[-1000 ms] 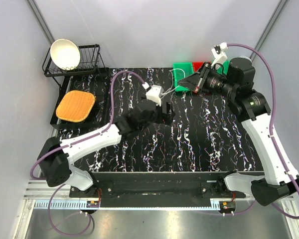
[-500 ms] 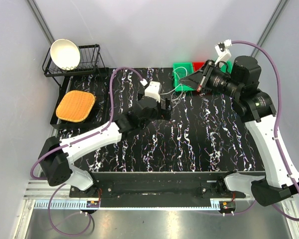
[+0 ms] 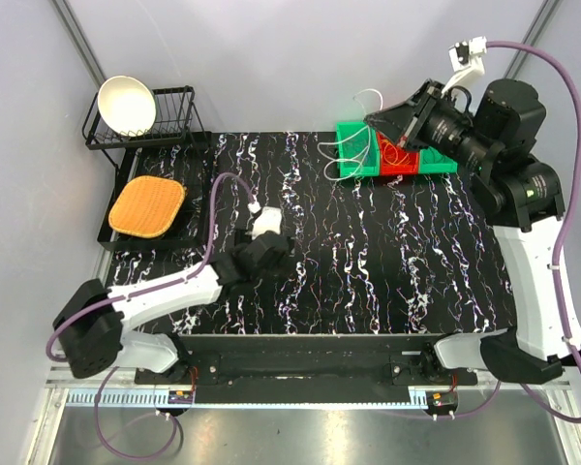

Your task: Untangle the cables

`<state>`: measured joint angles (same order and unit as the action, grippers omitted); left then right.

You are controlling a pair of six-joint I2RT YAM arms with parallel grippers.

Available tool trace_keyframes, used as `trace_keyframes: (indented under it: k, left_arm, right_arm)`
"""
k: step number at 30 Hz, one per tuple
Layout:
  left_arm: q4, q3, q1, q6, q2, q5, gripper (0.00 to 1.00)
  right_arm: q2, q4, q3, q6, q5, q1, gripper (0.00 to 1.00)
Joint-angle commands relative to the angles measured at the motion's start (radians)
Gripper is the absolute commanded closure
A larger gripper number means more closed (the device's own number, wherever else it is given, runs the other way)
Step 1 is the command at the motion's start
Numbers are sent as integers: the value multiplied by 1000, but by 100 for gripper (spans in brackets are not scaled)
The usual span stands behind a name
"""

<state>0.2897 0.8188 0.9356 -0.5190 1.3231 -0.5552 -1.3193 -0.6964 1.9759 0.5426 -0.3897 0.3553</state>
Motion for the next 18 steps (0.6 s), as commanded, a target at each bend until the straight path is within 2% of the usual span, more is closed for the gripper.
trace_keyframes:
  k: [1,6,14,18]
  left_arm:
    - [-47,-59,3,-59,-108,-23,1]
    - [-104,-144,2,-67,-157,-3,1]
    - [-170,-187,3,-41,-163,18,1]
    - [-199,-207,2,-35,-173,24,1]
  right_arm:
    - [-63,-63,96,-82,150,-4,100]
    - [-144,-103,158,-151,291,-38,100]
    - [-285,-109,276,-139,291,-260,100]
    - [-386,-114,342,-150,369,-309,100]
